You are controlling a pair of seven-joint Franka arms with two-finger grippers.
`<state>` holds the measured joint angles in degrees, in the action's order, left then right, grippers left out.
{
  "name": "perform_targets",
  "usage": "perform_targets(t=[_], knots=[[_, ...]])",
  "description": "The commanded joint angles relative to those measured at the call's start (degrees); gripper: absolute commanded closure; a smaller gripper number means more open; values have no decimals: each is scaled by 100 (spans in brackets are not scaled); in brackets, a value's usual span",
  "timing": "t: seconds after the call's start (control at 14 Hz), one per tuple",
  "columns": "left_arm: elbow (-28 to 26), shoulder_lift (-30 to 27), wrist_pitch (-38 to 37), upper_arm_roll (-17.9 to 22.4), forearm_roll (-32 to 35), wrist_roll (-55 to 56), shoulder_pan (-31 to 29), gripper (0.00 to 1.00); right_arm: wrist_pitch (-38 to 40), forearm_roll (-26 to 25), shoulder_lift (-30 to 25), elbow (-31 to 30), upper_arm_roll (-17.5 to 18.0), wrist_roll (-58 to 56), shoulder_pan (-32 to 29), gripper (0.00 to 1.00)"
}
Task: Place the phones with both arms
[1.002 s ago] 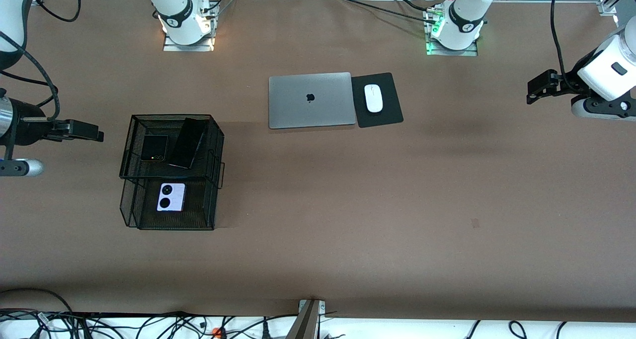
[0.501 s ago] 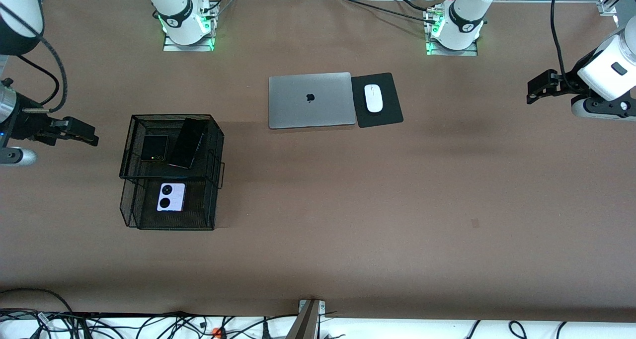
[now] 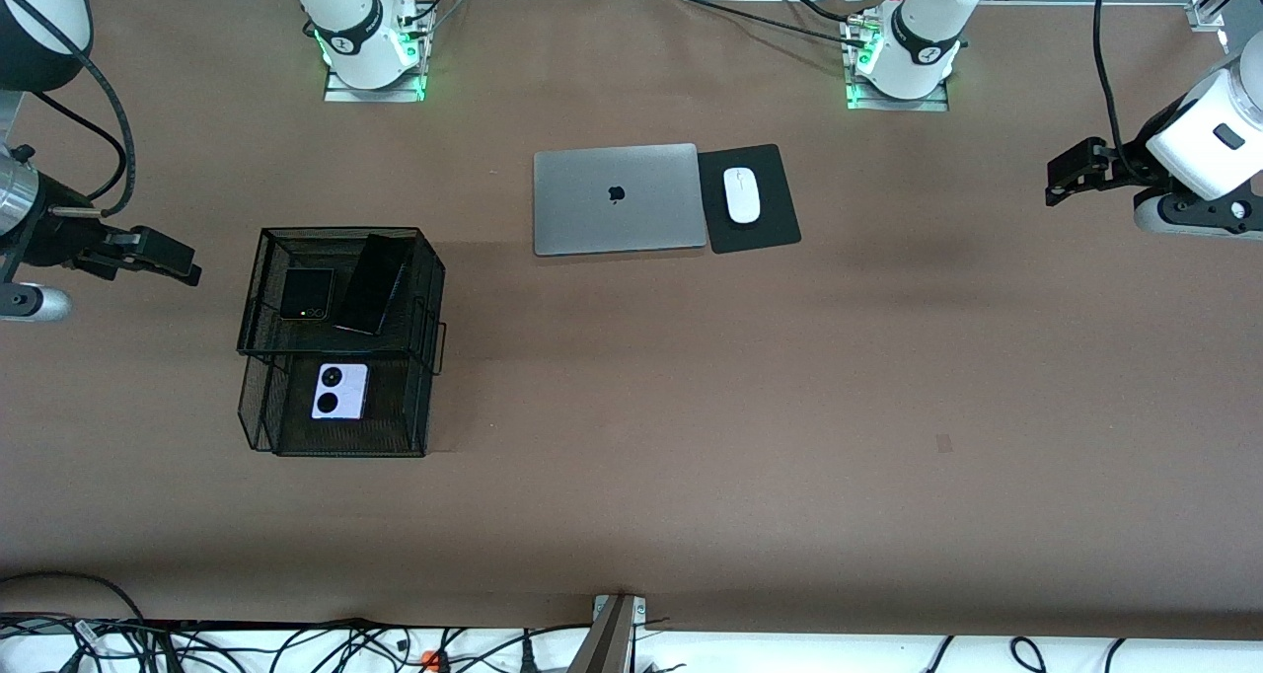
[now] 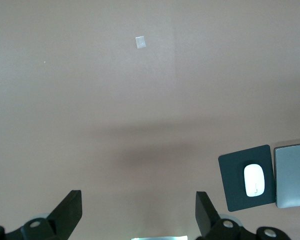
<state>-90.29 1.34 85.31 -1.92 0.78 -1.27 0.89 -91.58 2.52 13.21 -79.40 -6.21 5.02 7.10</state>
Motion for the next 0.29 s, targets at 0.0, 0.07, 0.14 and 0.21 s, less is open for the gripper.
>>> perform_targets(t=[0.0, 0.07, 0.14, 0.21], knots=[[-24, -73, -58, -19, -52, 4, -28, 0, -79, 64, -109, -128, 129, 139, -112, 0], [-24, -73, -58, -19, -52, 4, -28, 0, -62, 134, -109, -128, 120, 139, -112, 0], [-33, -73, -58, -19, -52, 4, -28, 0, -62, 161, -109, -128, 111, 113, -112, 0], [-24, -73, -58, -19, -52, 13, -28, 0, -62, 161, -109, -128, 120, 130, -112, 0]])
